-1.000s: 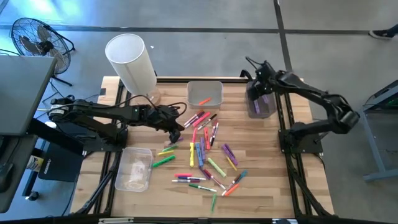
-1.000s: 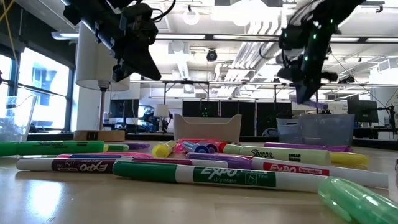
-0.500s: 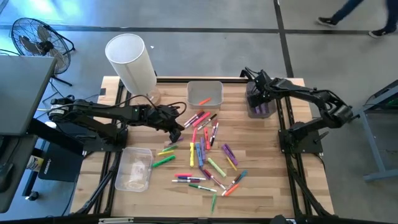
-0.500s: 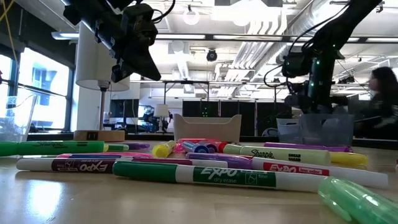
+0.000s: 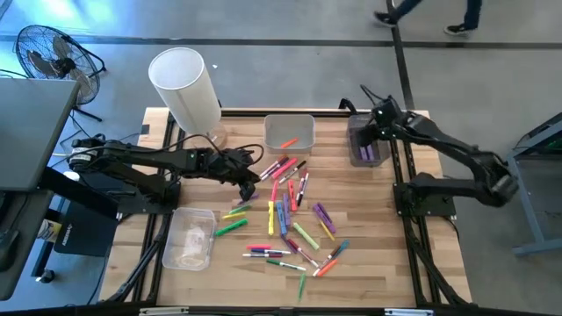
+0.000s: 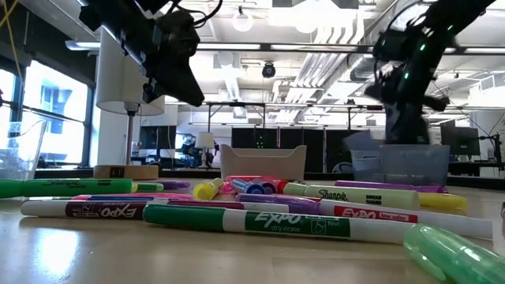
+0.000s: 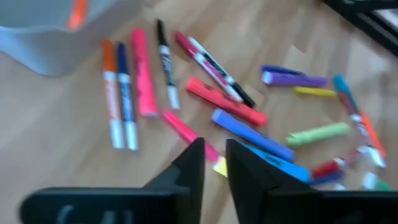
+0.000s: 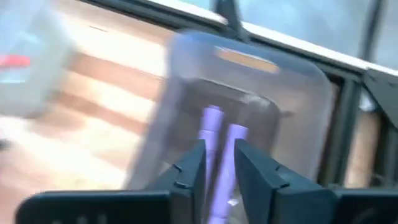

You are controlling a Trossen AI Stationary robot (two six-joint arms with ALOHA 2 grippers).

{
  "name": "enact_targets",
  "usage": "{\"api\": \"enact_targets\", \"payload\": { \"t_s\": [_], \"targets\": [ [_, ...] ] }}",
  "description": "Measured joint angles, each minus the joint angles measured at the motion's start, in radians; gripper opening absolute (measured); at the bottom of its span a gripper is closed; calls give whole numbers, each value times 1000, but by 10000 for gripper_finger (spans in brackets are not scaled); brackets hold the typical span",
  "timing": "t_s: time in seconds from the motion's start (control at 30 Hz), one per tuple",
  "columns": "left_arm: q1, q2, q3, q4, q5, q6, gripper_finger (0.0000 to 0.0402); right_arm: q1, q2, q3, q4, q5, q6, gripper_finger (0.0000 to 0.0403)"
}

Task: Pick & Place Markers
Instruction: Put the purple pen into the white bin

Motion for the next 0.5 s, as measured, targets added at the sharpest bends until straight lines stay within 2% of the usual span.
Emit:
{"api": "enact_targets", "payload": {
  "t_s": [0.07,0.2,0.3,0.5],
  "targets": [
    [0,10,0,-3,-46,1,95,46,-70,0,-6,-21,4,48],
    [0,21,-1,-8,-53,60,109,188,-175,1,-28,-23,52,6],
    [0,59,10,-29,-48,70,110,320,-208,1,-50,18,131,8],
    [0,205,122,-269,-28,73,110,567,-184,1,-108,155,297,3]
  ]
}}
